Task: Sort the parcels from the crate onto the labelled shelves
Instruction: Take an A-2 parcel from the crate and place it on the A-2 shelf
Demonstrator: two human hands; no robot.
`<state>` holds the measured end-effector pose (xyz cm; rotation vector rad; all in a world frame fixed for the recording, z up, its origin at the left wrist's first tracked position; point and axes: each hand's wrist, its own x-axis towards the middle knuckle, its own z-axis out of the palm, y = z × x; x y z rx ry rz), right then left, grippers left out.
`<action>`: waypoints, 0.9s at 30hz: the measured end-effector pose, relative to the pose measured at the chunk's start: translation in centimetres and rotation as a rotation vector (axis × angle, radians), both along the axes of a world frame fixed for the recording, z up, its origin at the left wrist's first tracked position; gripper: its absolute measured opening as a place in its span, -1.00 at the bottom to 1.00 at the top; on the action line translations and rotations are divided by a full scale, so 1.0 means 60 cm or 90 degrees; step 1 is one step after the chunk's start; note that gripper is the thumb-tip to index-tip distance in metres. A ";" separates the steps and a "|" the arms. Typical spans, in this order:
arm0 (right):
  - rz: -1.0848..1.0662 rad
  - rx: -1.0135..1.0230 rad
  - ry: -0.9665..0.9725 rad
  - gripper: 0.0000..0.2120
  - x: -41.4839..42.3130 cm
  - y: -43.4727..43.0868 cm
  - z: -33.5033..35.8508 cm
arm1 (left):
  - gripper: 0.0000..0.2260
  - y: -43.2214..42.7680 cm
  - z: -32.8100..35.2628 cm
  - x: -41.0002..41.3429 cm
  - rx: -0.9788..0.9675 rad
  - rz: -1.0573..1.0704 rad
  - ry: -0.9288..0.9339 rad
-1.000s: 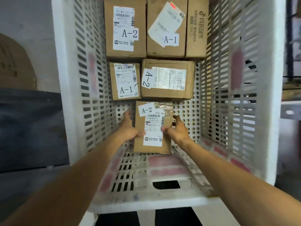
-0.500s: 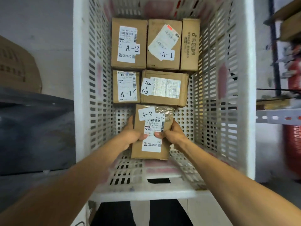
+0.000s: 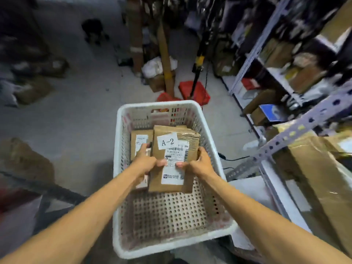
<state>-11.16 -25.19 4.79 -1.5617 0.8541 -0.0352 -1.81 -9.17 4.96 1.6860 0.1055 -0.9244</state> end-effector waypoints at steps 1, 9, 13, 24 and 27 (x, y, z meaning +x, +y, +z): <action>-0.024 -0.005 -0.033 -0.31 -0.002 0.001 0.030 | -0.36 -0.005 0.030 0.005 -0.013 -0.030 -0.038; -0.060 -0.049 -0.160 -0.31 -0.073 0.043 0.186 | -0.31 0.005 0.177 -0.036 -0.070 -0.116 -0.161; -0.104 -0.072 -0.156 -0.29 -0.138 0.071 0.208 | -0.22 0.025 0.205 -0.093 -0.102 -0.150 -0.166; -0.147 -0.143 -0.186 -0.22 -0.393 0.157 0.227 | 0.00 0.085 0.232 -0.325 -0.159 -0.265 -0.211; -0.167 -0.182 -0.164 -0.27 -0.487 0.178 0.221 | 0.09 0.105 0.227 -0.413 -0.140 -0.318 -0.245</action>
